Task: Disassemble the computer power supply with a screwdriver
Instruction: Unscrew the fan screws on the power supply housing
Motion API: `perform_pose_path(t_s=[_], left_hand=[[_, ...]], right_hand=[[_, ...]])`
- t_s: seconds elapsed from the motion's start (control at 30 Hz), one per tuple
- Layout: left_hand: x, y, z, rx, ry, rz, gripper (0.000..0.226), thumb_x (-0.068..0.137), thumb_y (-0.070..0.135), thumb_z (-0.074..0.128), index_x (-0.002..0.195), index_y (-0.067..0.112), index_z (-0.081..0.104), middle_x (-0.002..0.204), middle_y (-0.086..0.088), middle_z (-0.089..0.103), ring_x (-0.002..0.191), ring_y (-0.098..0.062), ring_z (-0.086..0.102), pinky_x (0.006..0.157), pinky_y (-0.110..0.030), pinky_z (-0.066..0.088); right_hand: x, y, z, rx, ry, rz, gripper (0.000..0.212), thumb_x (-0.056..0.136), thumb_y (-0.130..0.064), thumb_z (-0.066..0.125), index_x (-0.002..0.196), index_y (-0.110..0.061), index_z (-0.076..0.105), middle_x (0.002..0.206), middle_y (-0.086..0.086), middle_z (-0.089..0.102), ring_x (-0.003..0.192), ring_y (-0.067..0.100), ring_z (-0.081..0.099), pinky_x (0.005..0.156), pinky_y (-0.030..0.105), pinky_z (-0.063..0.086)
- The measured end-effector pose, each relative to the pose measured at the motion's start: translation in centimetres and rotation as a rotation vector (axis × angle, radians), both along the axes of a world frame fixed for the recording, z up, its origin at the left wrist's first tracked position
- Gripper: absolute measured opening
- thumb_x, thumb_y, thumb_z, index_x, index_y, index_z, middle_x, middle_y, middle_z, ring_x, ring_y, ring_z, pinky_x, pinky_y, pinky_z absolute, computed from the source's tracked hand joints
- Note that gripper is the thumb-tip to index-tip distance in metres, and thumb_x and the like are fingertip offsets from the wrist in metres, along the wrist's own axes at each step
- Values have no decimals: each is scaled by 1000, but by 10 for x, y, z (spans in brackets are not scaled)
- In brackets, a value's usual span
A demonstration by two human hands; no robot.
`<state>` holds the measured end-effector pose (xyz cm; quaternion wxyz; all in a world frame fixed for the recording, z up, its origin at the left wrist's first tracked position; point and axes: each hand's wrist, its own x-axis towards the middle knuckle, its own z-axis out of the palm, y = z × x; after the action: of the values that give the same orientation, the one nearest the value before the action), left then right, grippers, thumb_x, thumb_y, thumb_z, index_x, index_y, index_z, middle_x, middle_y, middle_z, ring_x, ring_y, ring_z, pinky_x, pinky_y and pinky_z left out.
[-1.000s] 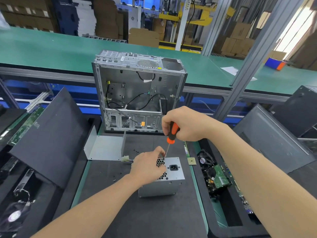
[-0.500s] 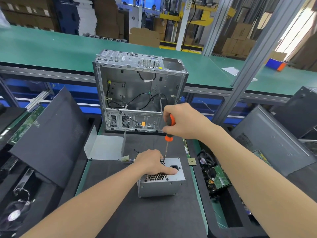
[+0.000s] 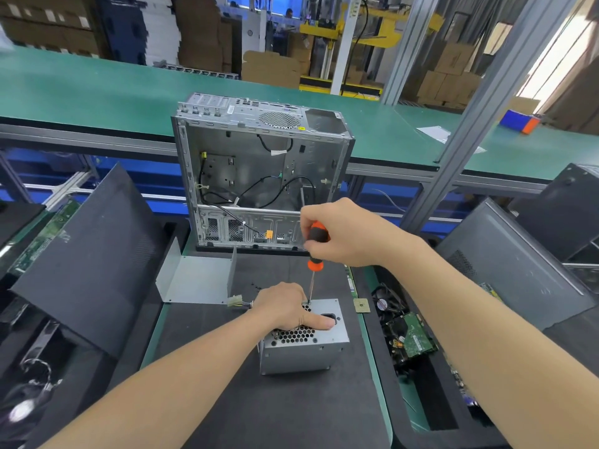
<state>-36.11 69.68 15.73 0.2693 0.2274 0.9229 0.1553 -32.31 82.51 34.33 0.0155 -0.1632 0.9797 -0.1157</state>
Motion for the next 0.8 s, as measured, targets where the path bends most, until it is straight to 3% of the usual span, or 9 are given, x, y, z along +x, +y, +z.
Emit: perform_pose_path(t_s=[0.1, 0.23, 0.33, 0.4, 0.47, 0.6, 0.67, 0.77, 0.8], left_hand=[[1, 0, 1, -8, 0, -2, 148, 27, 115, 37, 139, 22, 57, 134, 8, 63, 120, -20, 61, 97, -42, 50], [1, 0, -1, -12, 15, -10, 132, 43, 111, 46, 140, 21, 57, 135, 9, 63, 119, -19, 62, 95, -41, 50], [1, 0, 0, -12, 13, -7, 133, 42, 111, 45, 139, 21, 57, 135, 9, 64, 119, -20, 62, 94, -41, 50], [2, 0, 1, -6, 1, 6, 135, 39, 111, 45, 140, 21, 57, 132, 8, 65, 118, -20, 63, 94, -41, 50], [2, 0, 2, -7, -2, 7, 136, 39, 111, 45, 141, 22, 56, 136, 9, 63, 119, -20, 62, 94, -40, 50], [3, 0, 2, -6, 5, 0, 137, 38, 112, 43, 142, 23, 56, 141, 11, 60, 123, -19, 60, 91, -39, 48], [3, 0, 1, -1, 23, -4, 135, 40, 111, 43, 140, 22, 57, 138, 10, 62, 122, -18, 61, 87, -38, 47], [3, -1, -1, 0, 31, 1, 133, 42, 111, 45, 140, 22, 57, 134, 9, 63, 120, -19, 61, 86, -38, 47], [3, 0, -1, 2, 29, 8, 132, 42, 110, 46, 139, 22, 57, 133, 9, 64, 119, -19, 61, 85, -38, 46]], right_hand=[[0, 2, 13, 34, -118, 48, 14, 80, -16, 69, 87, -28, 67, 78, -11, 71, 75, 6, 64, 66, 31, 54], [0, 1, 19, 94, -192, 115, 21, 75, -9, 70, 84, -28, 70, 79, -11, 71, 76, 5, 65, 65, 25, 52], [4, -2, 10, 210, -36, 28, 14, 82, -33, 69, 90, -23, 63, 77, -10, 59, 75, 17, 61, 59, 31, 47], [5, -7, 1, 432, 132, -91, 44, 92, -59, 57, 77, -17, 55, 70, -2, 52, 64, 24, 56, 52, 30, 41], [4, -16, -4, 511, 165, -154, 60, 99, -66, 45, 67, -15, 47, 66, 2, 48, 54, 22, 48, 47, 27, 31], [-1, -16, 0, 394, 42, -22, 34, 101, -41, 57, 80, -14, 58, 71, 2, 58, 68, 26, 60, 49, 30, 39], [-2, -9, 8, 305, -38, 54, 18, 98, -33, 63, 86, -19, 62, 77, -4, 66, 79, 20, 64, 62, 34, 51], [-3, 1, 17, 248, -94, 132, 2, 90, -23, 71, 90, -24, 69, 84, -15, 64, 85, 11, 62, 72, 28, 51], [-3, 2, 19, 250, -105, 145, 8, 87, -20, 72, 91, -26, 73, 85, -16, 64, 86, 7, 61, 73, 25, 51]])
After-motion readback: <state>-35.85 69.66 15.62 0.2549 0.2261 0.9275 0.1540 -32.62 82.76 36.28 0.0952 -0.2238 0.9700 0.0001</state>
